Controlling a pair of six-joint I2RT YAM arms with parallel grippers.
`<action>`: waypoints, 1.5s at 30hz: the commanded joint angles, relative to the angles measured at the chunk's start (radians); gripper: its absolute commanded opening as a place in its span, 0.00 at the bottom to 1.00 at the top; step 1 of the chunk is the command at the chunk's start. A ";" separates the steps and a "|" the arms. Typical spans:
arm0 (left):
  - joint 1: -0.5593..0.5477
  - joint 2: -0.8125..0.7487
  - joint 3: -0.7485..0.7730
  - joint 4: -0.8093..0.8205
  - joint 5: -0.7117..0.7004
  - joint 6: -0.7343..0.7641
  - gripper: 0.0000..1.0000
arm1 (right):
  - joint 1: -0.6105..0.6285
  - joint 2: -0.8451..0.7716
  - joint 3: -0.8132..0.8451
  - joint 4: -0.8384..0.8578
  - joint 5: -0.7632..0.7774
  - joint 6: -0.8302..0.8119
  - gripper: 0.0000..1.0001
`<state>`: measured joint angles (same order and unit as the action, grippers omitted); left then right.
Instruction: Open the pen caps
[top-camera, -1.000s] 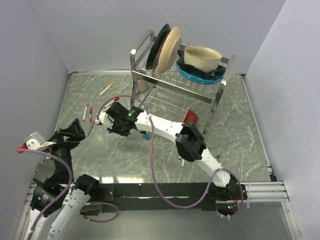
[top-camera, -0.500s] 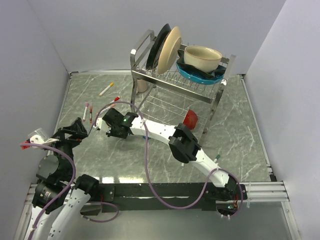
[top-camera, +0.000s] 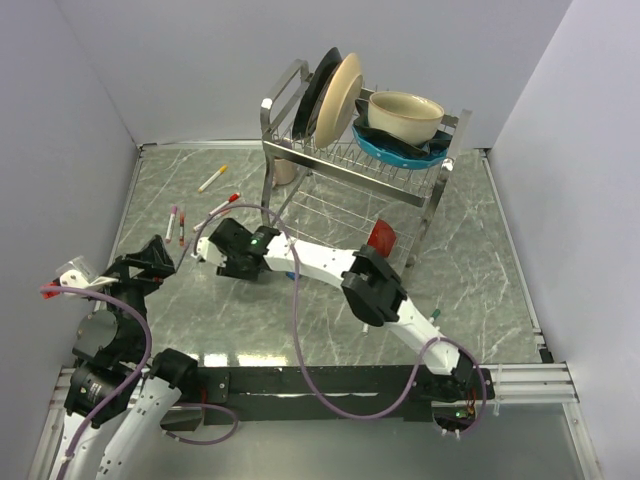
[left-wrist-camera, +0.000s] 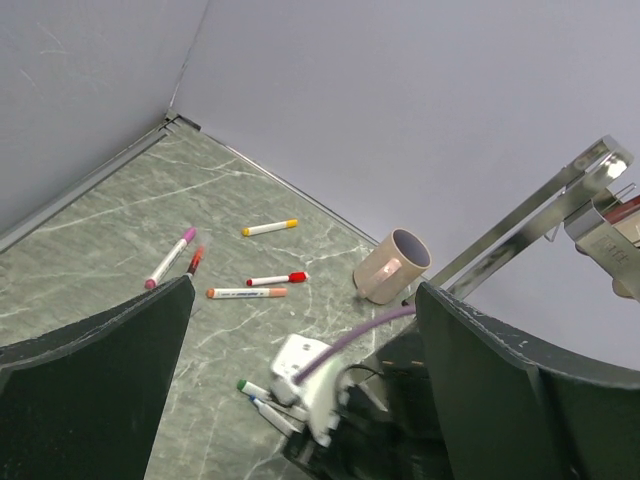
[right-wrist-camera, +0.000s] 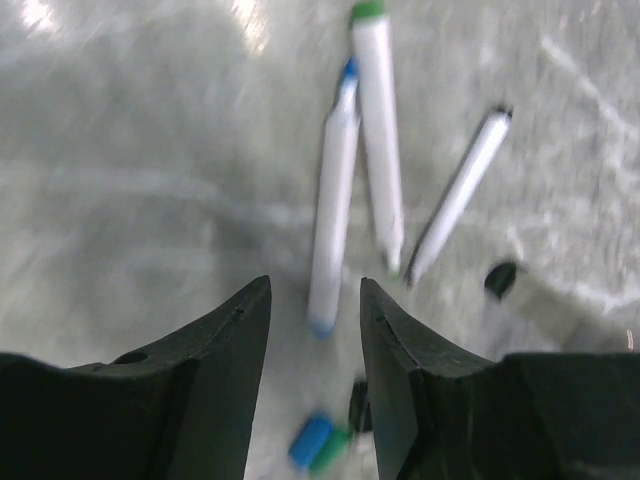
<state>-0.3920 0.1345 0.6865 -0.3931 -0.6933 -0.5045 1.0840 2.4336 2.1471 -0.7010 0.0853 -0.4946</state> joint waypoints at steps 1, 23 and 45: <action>0.007 0.008 -0.007 0.031 0.028 0.034 0.99 | 0.004 -0.260 -0.129 -0.008 -0.125 -0.002 0.51; 0.007 0.065 -0.010 0.028 0.086 0.047 0.99 | -0.203 -0.985 -1.112 0.037 -0.380 -0.021 0.59; 0.007 0.106 -0.010 0.031 0.130 0.052 0.99 | -0.398 -1.240 -1.325 -0.022 -0.349 -0.243 0.60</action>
<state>-0.3912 0.2317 0.6750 -0.3828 -0.5724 -0.4648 0.6991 1.2705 0.8463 -0.6956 -0.2787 -0.6117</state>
